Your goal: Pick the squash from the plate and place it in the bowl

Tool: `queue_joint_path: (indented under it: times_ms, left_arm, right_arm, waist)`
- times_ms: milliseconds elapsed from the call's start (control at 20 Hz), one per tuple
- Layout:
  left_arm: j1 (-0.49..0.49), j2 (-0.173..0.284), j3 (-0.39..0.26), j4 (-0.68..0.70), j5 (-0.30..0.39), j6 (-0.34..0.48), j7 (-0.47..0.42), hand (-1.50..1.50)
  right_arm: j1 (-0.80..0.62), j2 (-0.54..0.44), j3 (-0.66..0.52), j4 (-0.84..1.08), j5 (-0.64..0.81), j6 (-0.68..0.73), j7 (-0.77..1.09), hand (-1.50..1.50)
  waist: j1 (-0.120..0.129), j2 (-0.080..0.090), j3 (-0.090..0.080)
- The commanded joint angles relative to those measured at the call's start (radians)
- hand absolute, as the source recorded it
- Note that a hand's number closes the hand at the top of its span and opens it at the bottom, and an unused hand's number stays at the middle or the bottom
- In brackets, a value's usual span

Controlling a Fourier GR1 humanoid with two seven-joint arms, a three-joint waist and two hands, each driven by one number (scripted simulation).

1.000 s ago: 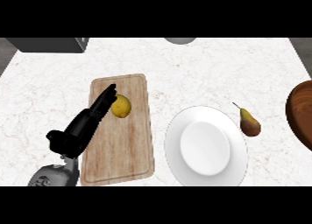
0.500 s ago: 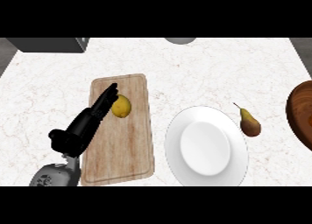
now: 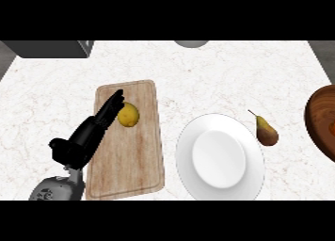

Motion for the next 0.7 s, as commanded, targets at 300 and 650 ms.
queue_joint_path:
  times_ms: [300, 650]
  left_arm:
    - [-0.035, -0.014, 0.015, 0.014, -0.002, 0.007, 0.022, 0.0]
    - [0.0, -0.001, 0.017, -0.032, -0.002, -0.003, 0.015, 0.0]
  right_arm:
    - [0.1, -0.136, -0.267, 0.146, -0.234, 0.059, -0.107, -1.5]
    - [0.311, -0.288, -0.473, 0.308, -0.389, 0.233, -0.318, -1.5]
  waist:
    - [-0.005, 0.001, 0.001]
    - [-0.016, -0.001, 0.002]
